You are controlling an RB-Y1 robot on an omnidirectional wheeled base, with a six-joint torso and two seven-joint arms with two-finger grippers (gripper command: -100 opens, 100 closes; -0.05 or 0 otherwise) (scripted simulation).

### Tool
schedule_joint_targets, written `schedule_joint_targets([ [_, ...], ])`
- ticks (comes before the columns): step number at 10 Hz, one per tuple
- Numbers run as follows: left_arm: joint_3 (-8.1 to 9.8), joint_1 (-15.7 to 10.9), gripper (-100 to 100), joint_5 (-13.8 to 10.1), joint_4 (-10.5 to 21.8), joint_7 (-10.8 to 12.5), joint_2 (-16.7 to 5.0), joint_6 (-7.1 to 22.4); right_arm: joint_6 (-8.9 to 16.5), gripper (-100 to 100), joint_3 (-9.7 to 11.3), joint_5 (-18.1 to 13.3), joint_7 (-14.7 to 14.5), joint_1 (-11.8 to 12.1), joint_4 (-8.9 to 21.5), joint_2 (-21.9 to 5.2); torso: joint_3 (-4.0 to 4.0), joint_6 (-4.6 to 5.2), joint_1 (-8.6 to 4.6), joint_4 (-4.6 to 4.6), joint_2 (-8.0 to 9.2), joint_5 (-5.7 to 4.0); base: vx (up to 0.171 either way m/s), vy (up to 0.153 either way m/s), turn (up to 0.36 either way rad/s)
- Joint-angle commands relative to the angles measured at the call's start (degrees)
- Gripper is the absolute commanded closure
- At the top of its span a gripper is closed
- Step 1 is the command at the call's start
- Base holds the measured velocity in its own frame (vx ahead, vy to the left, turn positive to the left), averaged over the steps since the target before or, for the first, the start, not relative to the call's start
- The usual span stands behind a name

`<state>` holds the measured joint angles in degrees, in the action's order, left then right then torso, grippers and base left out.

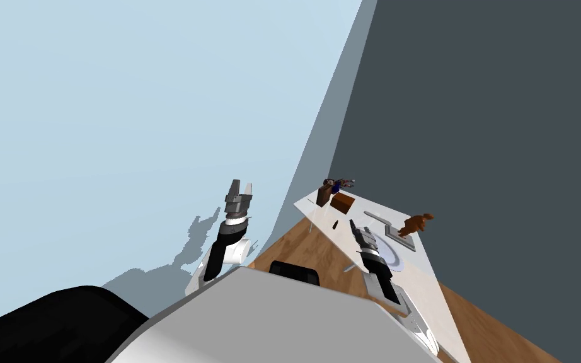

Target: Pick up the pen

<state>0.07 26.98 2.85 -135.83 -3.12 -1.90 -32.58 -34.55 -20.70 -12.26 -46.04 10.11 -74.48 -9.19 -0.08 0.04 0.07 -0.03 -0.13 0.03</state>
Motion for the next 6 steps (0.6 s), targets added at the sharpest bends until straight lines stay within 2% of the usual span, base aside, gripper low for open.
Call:
schedule_joint_targets([
  [1,0.00,0.00,0,0.00,0.00,0.00,0.00,0.00,-1.42,-100,-1.32,-1.03,-2.86,-0.48,2.86,0.32,0.00,0.00,0.00,0.00,0.00,0.00,0.050,0.035,0.070],
  [3,0.00,0.00,0,0.00,0.00,0.00,0.00,0.00,-1.42,-100,-1.32,-1.03,-2.90,-0.48,4.24,0.32,-0.01,0.00,0.01,0.00,-0.01,0.00,0.035,0.011,0.010],
  [4,0.00,0.00,0,0.00,0.00,0.00,0.00,0.00,-2.47,-100,-2.44,-1.91,-5.21,-1.01,6.51,0.44,0.03,0.00,-0.05,0.01,0.06,-0.01,0.040,0.009,0.059],
  [6,0.00,0.00,0,0.00,0.00,0.00,0.00,0.00,-2.47,-100,-2.44,-1.91,-5.21,-1.01,7.52,0.44,0.01,0.00,-0.05,0.01,0.03,-0.01,0.030,0.006,0.013],
])
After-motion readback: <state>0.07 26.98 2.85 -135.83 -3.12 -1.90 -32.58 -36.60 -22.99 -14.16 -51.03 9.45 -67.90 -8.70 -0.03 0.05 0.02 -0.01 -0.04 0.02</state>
